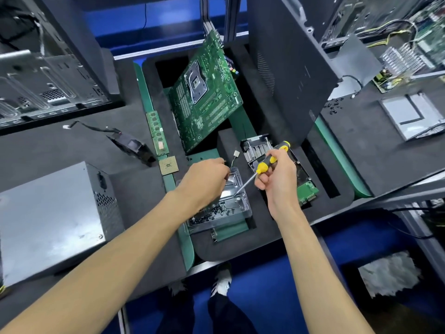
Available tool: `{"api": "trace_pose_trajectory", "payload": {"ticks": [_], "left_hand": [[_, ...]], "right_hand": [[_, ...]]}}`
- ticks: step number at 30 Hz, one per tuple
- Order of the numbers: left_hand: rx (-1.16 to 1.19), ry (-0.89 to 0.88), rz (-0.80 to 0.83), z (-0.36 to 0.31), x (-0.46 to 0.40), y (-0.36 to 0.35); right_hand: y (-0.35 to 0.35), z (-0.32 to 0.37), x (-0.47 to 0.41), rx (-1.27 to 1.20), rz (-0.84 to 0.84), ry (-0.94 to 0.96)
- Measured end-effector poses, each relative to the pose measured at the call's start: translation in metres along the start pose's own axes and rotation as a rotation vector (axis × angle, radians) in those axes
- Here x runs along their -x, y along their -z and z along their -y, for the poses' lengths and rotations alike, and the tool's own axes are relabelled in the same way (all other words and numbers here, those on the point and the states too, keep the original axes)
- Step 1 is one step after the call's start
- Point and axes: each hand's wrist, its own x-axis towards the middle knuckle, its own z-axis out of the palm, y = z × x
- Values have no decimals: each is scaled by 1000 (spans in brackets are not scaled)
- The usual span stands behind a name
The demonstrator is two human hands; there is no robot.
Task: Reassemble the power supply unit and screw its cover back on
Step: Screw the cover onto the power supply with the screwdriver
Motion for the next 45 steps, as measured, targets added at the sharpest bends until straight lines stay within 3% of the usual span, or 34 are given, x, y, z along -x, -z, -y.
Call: {"api": "trace_pose_trajectory", "payload": {"ticks": [11,23,33,45], "left_hand": [[-241,-111,-57,10,-3,-14],[-193,-194,2,25,-9,-1],[-179,-297,-112,27,-3,-12],[-234,-273,24,23,-14,2]], "right_hand": [[-14,1,-7,-14,41,-3],[-19,-1,-8,-14,48,-7],[-21,0,-9,-15,51,-1],[-24,-2,-2,-8,54,-3]]}}
